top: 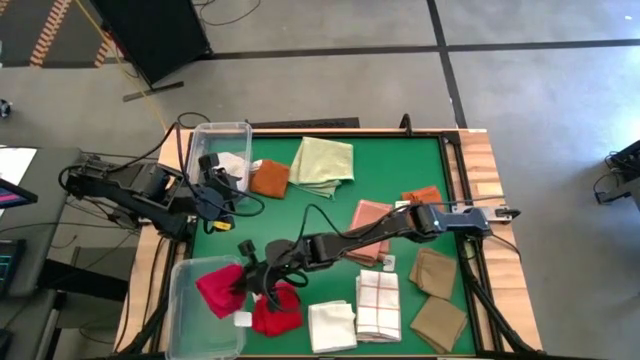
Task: Sort towels by color in basket
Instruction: Put the right red towel into the bottom transparent bin, then put the red towel into the bottom transparent bin
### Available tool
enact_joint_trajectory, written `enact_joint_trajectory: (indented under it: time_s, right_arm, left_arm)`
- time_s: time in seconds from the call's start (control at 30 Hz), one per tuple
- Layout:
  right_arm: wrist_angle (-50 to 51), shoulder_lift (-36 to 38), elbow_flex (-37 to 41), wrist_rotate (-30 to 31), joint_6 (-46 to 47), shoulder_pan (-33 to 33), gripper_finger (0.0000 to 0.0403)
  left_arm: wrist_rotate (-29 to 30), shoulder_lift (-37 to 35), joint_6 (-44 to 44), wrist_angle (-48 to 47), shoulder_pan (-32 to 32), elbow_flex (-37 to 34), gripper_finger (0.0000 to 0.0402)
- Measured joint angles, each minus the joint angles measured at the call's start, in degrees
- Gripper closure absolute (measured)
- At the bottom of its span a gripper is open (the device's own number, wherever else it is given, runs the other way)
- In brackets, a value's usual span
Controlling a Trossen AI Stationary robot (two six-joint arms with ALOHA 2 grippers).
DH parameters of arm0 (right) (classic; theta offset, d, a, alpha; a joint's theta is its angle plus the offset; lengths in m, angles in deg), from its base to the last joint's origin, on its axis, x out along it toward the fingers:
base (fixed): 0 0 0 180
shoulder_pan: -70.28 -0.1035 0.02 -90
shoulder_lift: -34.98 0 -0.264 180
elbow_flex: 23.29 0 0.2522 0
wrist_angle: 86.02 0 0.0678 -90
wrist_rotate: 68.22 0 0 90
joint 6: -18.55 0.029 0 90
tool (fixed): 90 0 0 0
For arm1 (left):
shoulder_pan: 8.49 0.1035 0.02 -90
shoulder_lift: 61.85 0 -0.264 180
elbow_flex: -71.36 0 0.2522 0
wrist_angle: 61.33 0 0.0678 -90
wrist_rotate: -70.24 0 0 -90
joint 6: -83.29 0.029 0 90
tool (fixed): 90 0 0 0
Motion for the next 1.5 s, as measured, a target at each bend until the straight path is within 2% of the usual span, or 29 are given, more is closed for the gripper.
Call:
enact_joint_trajectory:
  time_s: [0.13, 0.37, 0.5, 0.87, 1.2, 1.5]
  right_arm:
    - [0.3, -0.3, -0.1, 0.0, 0.0, 0.0, 0.0296]
    - [0.9, 0.3, -0.2, 0.1, 0.0, -0.1, 0.0167]
    - [5.2, 1.5, -0.1, 0.7, 0.0, -0.3, 0.0130]
    - [25.2, 5.9, -0.2, 0.8, 0.0, -3.4, 0.0125]
    - [35.0, 4.4, 0.0, 0.1, 4.6, -5.0, 0.0124]
    - [27.3, 4.4, 8.7, -0.7, 7.4, -4.1, 0.0124]
  left_arm:
    - [0.0, 0.0, -0.3, 0.0, 0.0, 0.0, 0.0211]
    - [0.0, 0.0, -1.0, 0.0, 0.0, 0.0, 0.0211]
    - [-0.1, 0.0, -1.2, 0.0, 0.0, 0.0, 0.0211]
    - [-0.1, 0.0, -1.2, -0.1, 0.0, 0.0, 0.0211]
    - [-0.1, 0.0, -1.4, 0.0, 0.0, 0.0, 0.0211]
    - [-0.1, 0.0, -2.5, 0.3, 0.0, -1.3, 0.0211]
